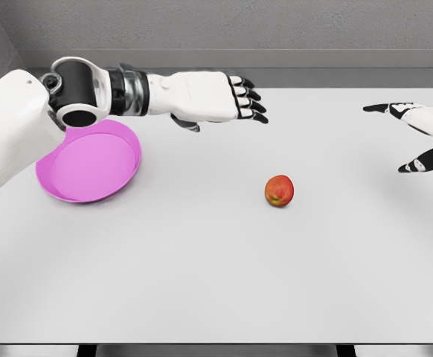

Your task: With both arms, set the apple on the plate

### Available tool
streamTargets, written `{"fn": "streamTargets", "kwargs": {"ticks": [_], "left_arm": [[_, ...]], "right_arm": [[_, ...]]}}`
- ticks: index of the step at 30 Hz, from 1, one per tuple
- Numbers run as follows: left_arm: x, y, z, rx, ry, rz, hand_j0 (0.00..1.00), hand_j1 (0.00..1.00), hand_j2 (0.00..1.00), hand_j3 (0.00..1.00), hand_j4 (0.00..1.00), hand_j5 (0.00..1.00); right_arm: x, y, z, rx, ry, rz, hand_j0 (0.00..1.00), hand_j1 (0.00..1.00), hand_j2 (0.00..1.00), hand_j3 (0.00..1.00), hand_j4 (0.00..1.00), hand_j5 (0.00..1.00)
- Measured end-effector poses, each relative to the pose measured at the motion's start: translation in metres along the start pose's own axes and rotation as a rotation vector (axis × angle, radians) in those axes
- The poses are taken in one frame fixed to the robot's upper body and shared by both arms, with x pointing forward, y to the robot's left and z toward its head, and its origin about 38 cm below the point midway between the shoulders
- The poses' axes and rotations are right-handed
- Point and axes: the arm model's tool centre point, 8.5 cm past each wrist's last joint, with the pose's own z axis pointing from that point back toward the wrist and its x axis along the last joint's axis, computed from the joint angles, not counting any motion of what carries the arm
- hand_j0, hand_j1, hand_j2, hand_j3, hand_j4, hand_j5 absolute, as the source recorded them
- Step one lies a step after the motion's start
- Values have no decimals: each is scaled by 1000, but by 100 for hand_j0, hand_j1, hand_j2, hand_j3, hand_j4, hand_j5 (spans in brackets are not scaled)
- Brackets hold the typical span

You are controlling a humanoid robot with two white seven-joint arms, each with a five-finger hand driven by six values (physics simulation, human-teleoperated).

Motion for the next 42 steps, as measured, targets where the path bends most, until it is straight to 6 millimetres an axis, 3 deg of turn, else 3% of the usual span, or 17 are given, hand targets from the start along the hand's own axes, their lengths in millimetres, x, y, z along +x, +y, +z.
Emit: {"fn": "streamTargets", "kwargs": {"ticks": [2,6,13,19,24,42], "left_arm": [[12,10,-25,-41,-62,-49,100,100,100,100,100,100],[32,-8,-64,-115,-151,-17,100,100,100,100,100,100],[55,-17,-96,-139,-242,51,100,100,100,100,100,100],[56,-18,-108,-82,-243,101,100,100,100,100,100,100],[55,-33,-111,-115,-236,117,100,100,100,100,100,100],[63,-55,-129,-183,-240,122,98,98,98,98,98,98]], "right_arm": [[1,-1,0,-4,-3,2,100,100,100,100,100,100],[2,-1,-1,-6,-7,3,100,100,100,100,100,100],[2,-2,-1,-8,-8,3,100,100,100,100,100,100],[3,-2,0,-7,-8,4,100,100,100,100,100,100],[3,-2,0,-7,-15,9,100,100,100,100,100,100],[4,-2,0,-7,-18,11,100,100,100,100,100,100]]}}
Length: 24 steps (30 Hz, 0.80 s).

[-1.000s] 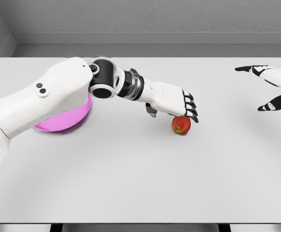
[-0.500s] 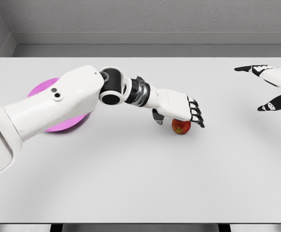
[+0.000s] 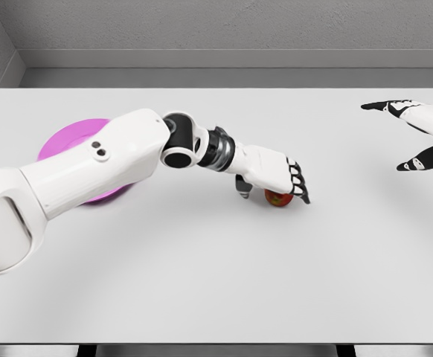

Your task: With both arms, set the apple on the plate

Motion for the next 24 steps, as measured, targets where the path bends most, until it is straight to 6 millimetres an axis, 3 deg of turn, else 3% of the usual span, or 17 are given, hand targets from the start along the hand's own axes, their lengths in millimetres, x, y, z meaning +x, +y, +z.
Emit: {"fn": "streamTargets", "kwargs": {"ticks": [3,11,17,24], "left_arm": [[0,0,-3,-4,1,-2,95,95,95,95,95,95],[1,-1,-6,-10,2,-7,72,72,72,72,72,72],[2,-1,-10,-27,2,-29,64,64,64,64,64,64],[2,-2,-9,-35,7,-36,39,39,39,39,39,39]], "right_arm": [[0,0,0,0,0,0,100,100,100,100,100,100],[0,0,0,0,-1,-1,100,100,100,100,100,100],[0,1,-1,-1,-2,-2,100,100,100,100,100,100],[0,1,-1,-1,-1,-3,100,100,100,100,100,100]]}}
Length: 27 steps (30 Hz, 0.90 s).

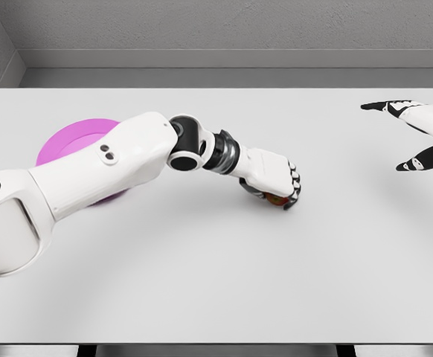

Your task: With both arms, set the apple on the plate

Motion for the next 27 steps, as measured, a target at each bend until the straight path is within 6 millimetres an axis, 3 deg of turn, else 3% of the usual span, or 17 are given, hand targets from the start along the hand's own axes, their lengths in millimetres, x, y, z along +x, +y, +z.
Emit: {"fn": "streamTargets", "kwargs": {"ticks": [5,11,15,19,27], "left_arm": [[-1,-1,1,-5,7,-7,21,21,21,21,21,21],[-4,-2,5,-13,19,-20,15,15,15,15,15,15],[-14,-3,18,-19,49,-27,15,15,15,15,15,15],[-31,-6,48,-17,106,-33,15,15,15,15,15,15],[-47,-21,137,22,222,-39,15,15,15,15,15,15]], "right_arm": [[0,0,0,0,-1,1,100,100,100,100,100,100],[0,0,0,0,-1,1,100,100,100,100,100,100],[0,0,0,0,-1,1,100,100,100,100,100,100],[0,0,0,0,-1,1,100,100,100,100,100,100],[0,0,0,0,0,0,100,100,100,100,100,100]]}}
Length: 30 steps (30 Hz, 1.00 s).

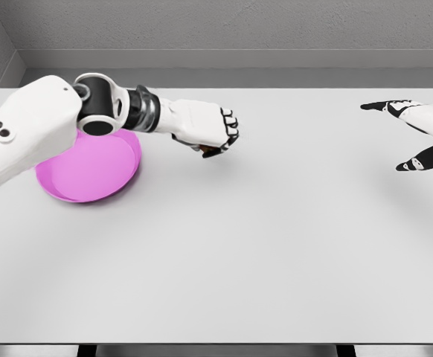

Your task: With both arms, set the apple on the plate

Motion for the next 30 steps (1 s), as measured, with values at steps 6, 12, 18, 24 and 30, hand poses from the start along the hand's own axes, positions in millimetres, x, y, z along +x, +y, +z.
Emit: {"fn": "streamTargets", "kwargs": {"ticks": [6,12,18,24,30], "left_arm": [[-28,-23,82,-8,143,19,16,16,16,16,16,16],[-27,-71,113,-78,197,77,16,16,16,16,16,16],[-22,-101,126,-128,218,114,16,16,16,16,16,16],[-22,-115,141,-140,250,141,63,63,63,63,63,63],[-24,-117,145,-145,259,150,100,100,100,100,100,100]], "right_arm": [[0,0,0,0,0,0,100,100,100,100,100,100],[0,0,0,0,-1,1,100,100,100,100,100,100],[9,0,-2,4,-24,14,100,100,100,100,100,100],[12,0,-3,3,-33,19,100,100,100,100,100,100],[13,-1,-3,3,-35,21,100,100,100,100,100,100]]}}
